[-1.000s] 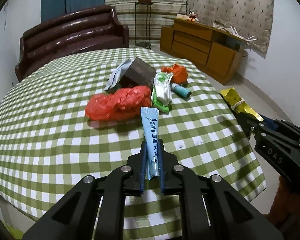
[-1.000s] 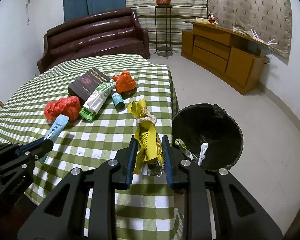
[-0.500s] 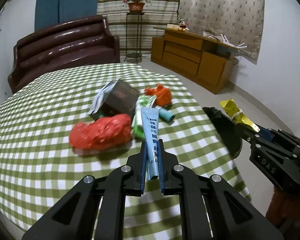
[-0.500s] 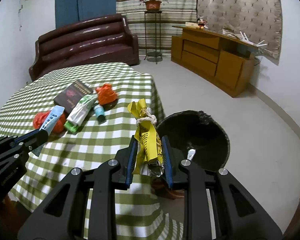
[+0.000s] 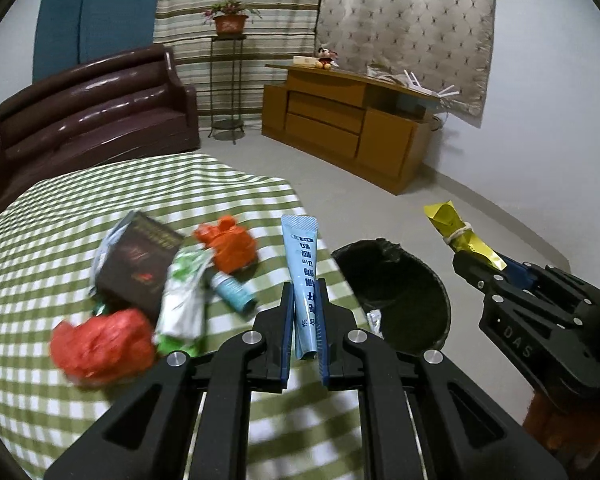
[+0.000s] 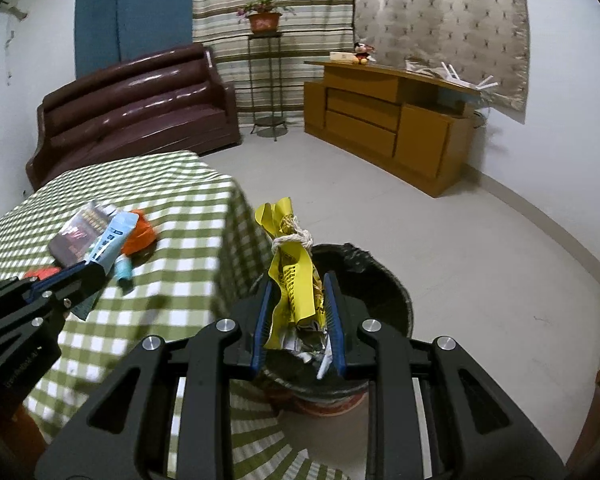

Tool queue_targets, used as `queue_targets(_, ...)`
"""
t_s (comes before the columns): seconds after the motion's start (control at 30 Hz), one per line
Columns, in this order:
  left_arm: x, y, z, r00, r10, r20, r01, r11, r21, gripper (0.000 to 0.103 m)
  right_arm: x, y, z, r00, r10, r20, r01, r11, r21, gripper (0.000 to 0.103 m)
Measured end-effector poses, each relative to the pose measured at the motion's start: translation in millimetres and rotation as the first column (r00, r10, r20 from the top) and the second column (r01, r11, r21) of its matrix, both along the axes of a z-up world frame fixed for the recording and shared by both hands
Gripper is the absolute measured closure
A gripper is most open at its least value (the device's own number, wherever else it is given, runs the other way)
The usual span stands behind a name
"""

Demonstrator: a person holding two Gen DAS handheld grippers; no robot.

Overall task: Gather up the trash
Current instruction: 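Carry the tube and yellow wrapper over the black bin with both tools, then open both tools to drop the tube and wrapper into the bin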

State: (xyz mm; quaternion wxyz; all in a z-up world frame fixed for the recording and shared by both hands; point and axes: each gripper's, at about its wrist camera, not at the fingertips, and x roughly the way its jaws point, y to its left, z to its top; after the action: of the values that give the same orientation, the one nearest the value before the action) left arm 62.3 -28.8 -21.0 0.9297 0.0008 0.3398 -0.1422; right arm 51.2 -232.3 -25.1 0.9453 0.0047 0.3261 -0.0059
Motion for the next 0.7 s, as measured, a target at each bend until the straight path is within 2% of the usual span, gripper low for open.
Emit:
queue_targets(0.4,43,-54,-9,0.998,-0.062,-0.025,0.063,0.998,0.025,0.092,32,-38,-15,0.997,-0.072,-0.028,0.073,0.997,0.038,0.079)
queue_targets(0.7,59,-72,-23,0.995,-0.083,-0.062,0.086,0.995,0.050,0.092,51,-58,-32,0.993,-0.102,-0.064,0.106,0.992,0.074,0.078)
